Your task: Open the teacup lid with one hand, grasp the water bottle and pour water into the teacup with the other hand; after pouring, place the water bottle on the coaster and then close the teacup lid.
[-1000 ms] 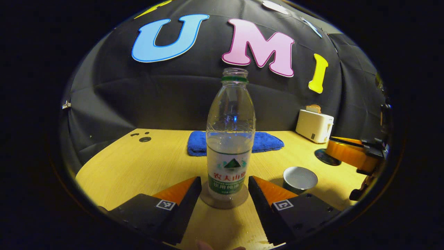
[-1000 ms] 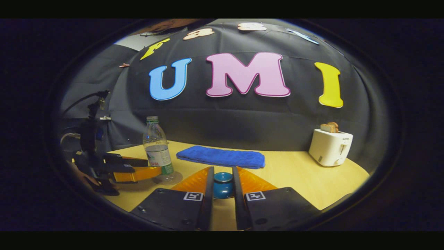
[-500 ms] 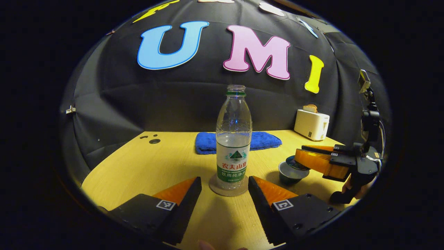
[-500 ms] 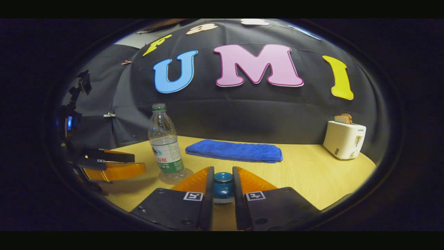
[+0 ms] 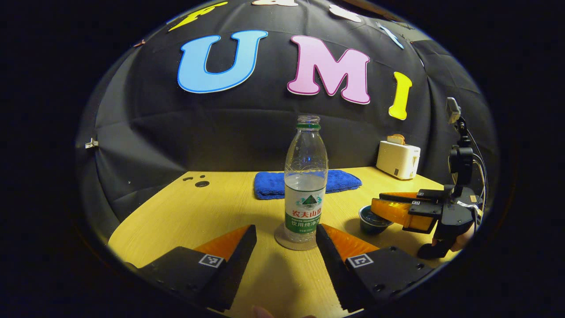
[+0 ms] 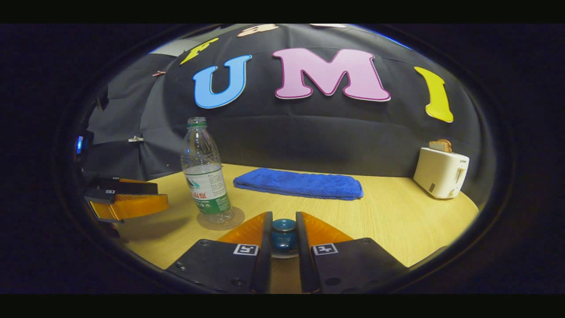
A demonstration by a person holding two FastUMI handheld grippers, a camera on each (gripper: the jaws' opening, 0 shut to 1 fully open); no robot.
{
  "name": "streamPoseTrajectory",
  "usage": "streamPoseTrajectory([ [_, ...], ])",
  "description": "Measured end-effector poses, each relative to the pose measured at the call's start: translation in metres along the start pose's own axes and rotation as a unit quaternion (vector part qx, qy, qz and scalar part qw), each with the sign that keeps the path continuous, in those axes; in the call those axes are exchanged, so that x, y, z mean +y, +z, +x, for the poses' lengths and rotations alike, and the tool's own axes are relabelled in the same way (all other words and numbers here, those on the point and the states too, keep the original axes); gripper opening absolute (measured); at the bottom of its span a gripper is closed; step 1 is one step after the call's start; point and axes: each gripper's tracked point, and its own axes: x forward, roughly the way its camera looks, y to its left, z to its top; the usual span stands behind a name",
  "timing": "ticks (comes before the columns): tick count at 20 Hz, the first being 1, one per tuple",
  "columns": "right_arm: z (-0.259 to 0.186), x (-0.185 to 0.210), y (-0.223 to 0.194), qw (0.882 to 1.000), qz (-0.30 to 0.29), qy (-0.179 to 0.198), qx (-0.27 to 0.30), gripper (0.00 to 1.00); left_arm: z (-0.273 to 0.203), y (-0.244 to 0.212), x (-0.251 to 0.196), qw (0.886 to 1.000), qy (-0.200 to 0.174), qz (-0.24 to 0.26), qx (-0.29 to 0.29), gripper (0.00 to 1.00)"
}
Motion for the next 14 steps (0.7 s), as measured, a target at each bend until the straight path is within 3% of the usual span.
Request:
streamPoseTrajectory([
  [2, -0.001, 0.0, -0.004, 1.0, -0.004, -0.002, 0.009, 0.24, -0.001, 0.0, 0.001, 1.0, 0.001, -0.001, 0.0, 0.86],
  [6, -0.001, -0.003, -0.005, 1.0, -0.004, -0.008, 0.013, 0.4, -0.003, 0.004, 0.003, 1.0, 0.002, 0.005, -0.005, 0.86],
  [7, -0.002, -0.004, -0.006, 1.0, 0.001, -0.009, 0.015, 0.48, -0.002, 0.006, 0.003, 1.0, 0.002, 0.006, -0.005, 0.91],
  [8, -0.002, -0.003, -0.006, 1.0, 0.006, -0.005, 0.017, 0.53, -0.003, 0.006, 0.003, 1.0, 0.003, 0.006, -0.007, 0.86],
  [9, -0.004, -0.004, -0.004, 1.0, 0.009, -0.006, 0.013, 0.65, -0.003, 0.008, 0.003, 1.0, 0.003, 0.005, -0.008, 0.86],
  [11, -0.009, -0.005, 0.005, 1.0, 0.012, -0.008, -0.004, 0.79, -0.005, 0.012, 0.003, 1.0, 0.006, 0.002, -0.011, 0.86],
  [14, -0.026, -0.008, 0.031, 0.999, 0.008, -0.018, -0.035, 0.83, -0.011, 0.022, 0.003, 1.0, 0.017, -0.013, -0.013, 0.86],
])
